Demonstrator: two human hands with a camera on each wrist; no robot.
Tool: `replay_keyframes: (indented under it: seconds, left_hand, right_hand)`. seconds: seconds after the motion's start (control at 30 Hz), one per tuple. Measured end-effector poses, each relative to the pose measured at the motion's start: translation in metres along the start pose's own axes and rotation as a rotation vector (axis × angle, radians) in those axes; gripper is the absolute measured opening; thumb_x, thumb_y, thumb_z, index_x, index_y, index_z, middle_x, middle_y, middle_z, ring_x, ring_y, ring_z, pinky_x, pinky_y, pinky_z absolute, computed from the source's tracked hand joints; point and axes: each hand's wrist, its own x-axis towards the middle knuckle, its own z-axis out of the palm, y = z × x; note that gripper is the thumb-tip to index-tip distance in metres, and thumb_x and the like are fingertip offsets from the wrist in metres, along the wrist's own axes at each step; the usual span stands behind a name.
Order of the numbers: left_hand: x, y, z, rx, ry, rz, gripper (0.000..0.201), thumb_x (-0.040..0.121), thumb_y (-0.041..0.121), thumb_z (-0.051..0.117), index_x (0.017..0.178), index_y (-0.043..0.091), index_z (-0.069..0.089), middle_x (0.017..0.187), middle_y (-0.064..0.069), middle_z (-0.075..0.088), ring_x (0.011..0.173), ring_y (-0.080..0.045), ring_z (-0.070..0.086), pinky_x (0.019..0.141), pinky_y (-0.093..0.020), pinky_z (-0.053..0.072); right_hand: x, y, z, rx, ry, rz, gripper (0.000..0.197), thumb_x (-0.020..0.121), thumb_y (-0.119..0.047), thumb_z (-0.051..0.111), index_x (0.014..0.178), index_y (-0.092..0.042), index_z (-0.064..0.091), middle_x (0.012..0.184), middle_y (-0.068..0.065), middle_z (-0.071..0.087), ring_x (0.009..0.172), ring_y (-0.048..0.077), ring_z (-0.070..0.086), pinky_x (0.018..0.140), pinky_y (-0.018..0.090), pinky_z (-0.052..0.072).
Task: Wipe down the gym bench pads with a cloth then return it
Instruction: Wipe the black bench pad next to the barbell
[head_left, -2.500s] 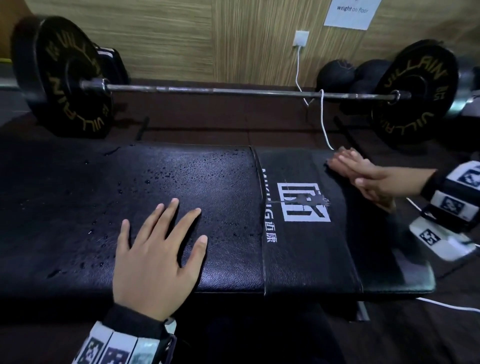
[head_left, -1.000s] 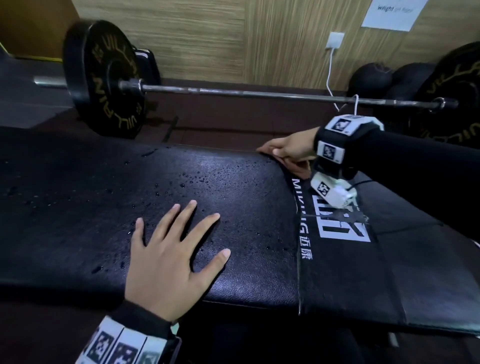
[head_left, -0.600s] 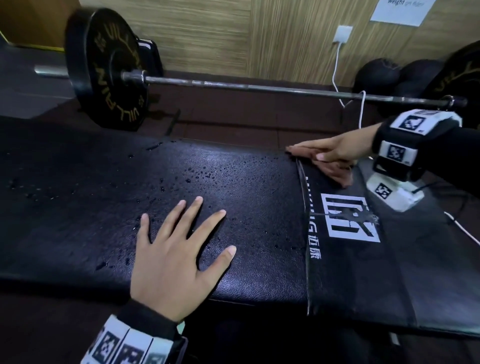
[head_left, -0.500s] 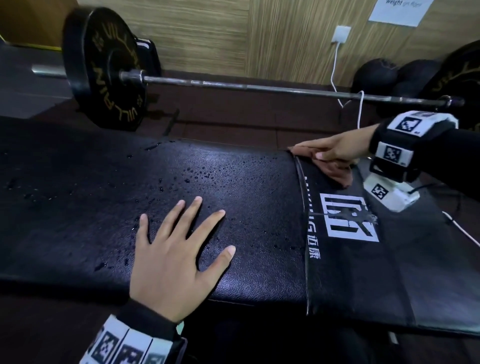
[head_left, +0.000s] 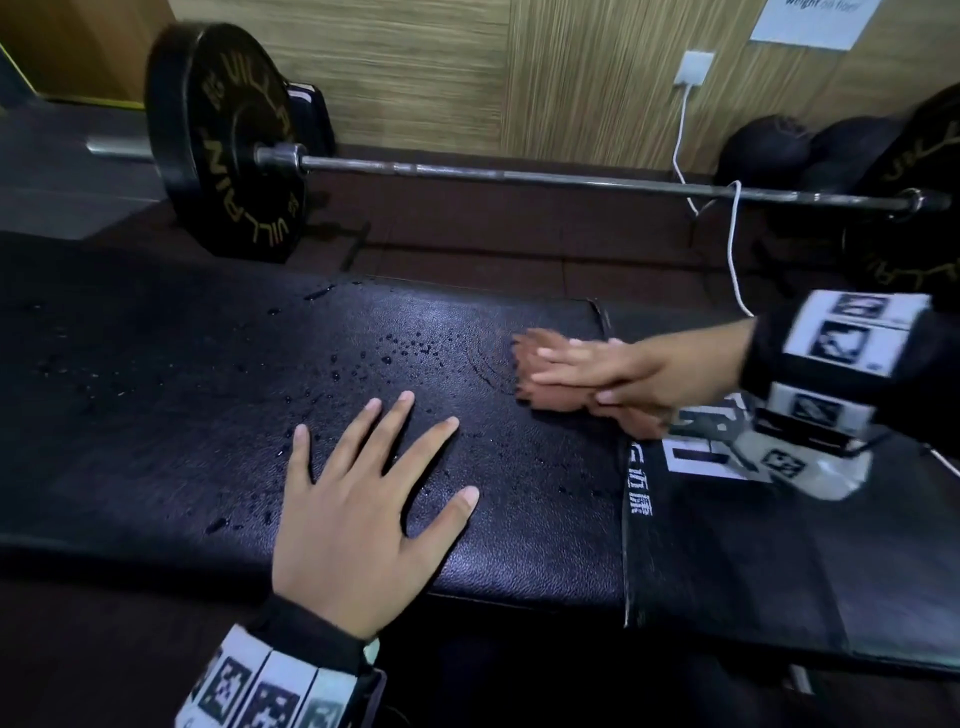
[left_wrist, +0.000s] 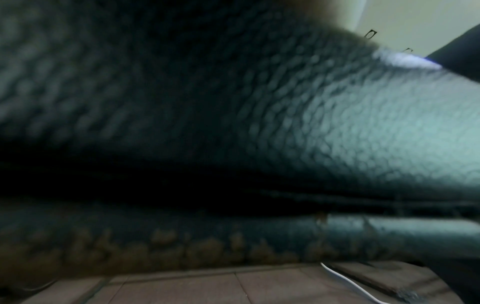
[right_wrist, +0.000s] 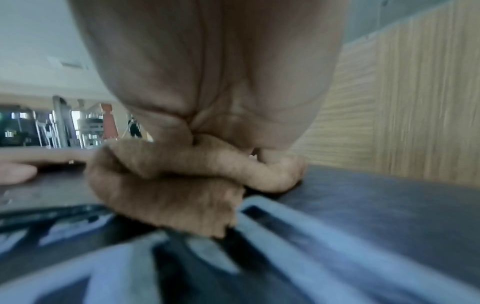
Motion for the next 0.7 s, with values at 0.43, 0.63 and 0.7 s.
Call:
replay_keyframes:
  seconds: [0.43,0.63,0.7]
  left_hand:
    - [0.000,0.001,0.000,-0.009,0.015,-0.002,0.057,0.083,0.073,0.030,0.134,0.049,0.042,0.149,0.012,0.037,0.140,-0.011,0.029,0.111,-0.059,0.020]
    - [0.000,0.000,0.000,-0.015,0.023,-0.005,0.057,0.083,0.073,0.030,0.135,0.049,0.041,0.150,0.013,0.035,0.141,-0.010,0.028,0.112,-0.057,0.018]
    - [-0.001,0.000,0.001,-0.011,0.019,-0.007,0.058,0.084,0.073,0.029,0.135,0.049,0.041,0.150,0.013,0.034,0.141,-0.010,0.027,0.112,-0.057,0.018]
  right_hand:
    - [0.030,0.020,-0.034,0.292,0.289,0.300,0.054,0.099,0.005,0.026,0.148,-0.003,0.002,0.155,0.017,0.011,0.086,-0.026,0.051,0.073,-0.008,0.031]
    - [0.041,-0.009,-0.005,-0.020,0.048,0.089,0.059,0.101,-0.011,0.033,0.147,-0.032,0.002,0.155,-0.006,-0.018,0.142,0.019,-0.014,0.112,0.038,-0.008]
    - [0.020,-0.001,0.014,-0.025,0.024,0.023,0.059,0.101,-0.012,0.034,0.142,-0.041,0.004,0.151,-0.015,-0.019,0.141,0.012,-0.016,0.111,0.034,-0.013]
